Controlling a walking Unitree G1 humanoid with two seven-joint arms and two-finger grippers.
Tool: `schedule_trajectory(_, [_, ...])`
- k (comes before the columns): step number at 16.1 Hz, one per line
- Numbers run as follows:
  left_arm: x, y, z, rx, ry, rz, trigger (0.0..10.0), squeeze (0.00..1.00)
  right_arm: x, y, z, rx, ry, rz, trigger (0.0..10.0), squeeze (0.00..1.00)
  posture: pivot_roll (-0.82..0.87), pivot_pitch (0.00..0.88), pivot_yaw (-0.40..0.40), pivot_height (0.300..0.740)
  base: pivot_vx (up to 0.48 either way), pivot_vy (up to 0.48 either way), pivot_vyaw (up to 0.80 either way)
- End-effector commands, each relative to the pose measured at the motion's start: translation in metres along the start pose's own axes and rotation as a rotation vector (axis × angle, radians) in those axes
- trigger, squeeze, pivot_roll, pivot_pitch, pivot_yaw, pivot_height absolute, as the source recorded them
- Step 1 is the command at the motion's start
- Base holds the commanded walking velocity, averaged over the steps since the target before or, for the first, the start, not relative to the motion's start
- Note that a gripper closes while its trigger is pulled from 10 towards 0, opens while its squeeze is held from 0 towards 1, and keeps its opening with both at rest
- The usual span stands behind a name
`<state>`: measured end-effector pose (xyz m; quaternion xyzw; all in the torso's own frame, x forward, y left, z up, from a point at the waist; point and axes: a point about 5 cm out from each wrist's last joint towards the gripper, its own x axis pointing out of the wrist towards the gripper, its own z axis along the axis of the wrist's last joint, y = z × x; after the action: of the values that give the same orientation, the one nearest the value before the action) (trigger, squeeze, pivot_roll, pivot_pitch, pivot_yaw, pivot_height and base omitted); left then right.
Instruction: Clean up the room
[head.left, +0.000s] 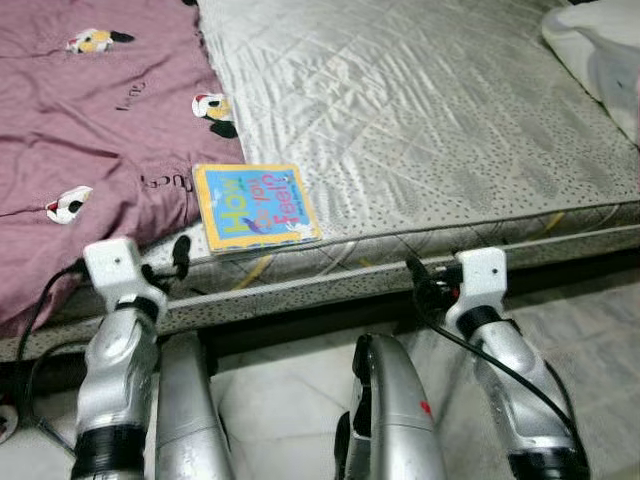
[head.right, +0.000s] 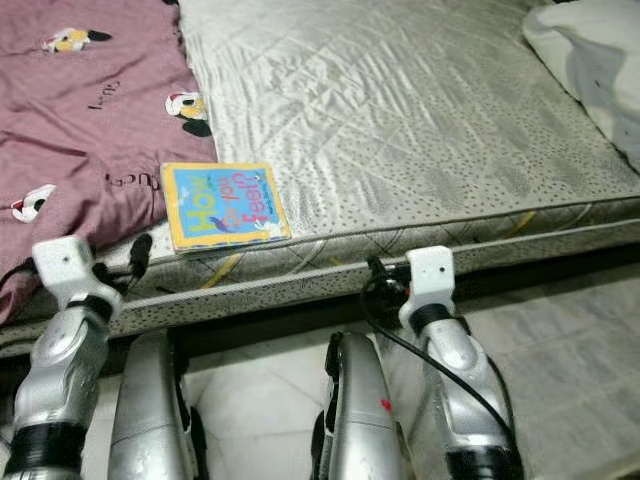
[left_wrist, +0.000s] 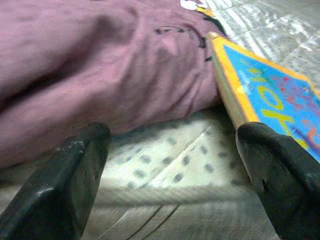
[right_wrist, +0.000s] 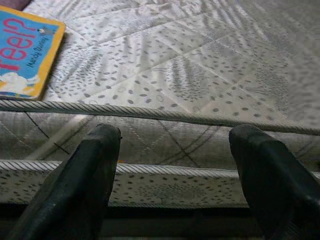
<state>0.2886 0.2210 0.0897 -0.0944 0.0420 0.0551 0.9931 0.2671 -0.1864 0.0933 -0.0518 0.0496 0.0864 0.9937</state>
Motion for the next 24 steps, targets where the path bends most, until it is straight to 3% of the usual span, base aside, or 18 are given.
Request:
schedule_trajectory(1, [0.002,-0.004,-0.003,-0.007,0.009,-0.022,10.0,0.00,-0.007,-0.010,0.000,-0.015,0.010,-0.028,10.0,0.00,-0.09,0.198,-0.124,0.514,0.000,0.000,0.00])
schedule_trajectory(8, [0.020,-0.028,-0.005,-0.042,0.001,-0.084,10.0,0.00,-0.019,-0.017,0.002,-0.054,0.029,-0.023,10.0,0.00,-0.15,0.203,-0.152,0.514,0.000,0.000,0.00])
schedule_trajectory(13, [0.030,-0.032,-0.019,-0.106,0.099,-0.098,10.0,0.00,-0.021,-0.016,0.006,-0.068,0.029,-0.010,10.0,0.00,-0.17,0.199,-0.162,0.514,0.000,0.000,0.00])
schedule_trajectory(14, [0.030,-0.033,-0.021,-0.127,0.105,-0.113,0.0,0.00,-0.021,-0.016,0.006,-0.070,0.029,-0.009,10.0,0.00,-0.17,0.198,-0.162,0.514,0.000,0.000,0.00])
schedule_trajectory(20, [0.046,-0.023,-0.013,-0.213,0.114,-0.109,0.0,0.00,-0.020,-0.018,0.009,-0.093,0.025,-0.001,10.0,0.00,-0.18,0.174,-0.173,0.514,0.000,0.000,0.00])
schedule_trajectory(24, [0.047,-0.018,-0.011,-0.231,0.085,-0.073,0.0,0.00,-0.018,-0.016,0.011,-0.096,0.016,0.015,10.0,0.00,-0.18,0.160,-0.178,0.514,0.000,0.000,0.00])
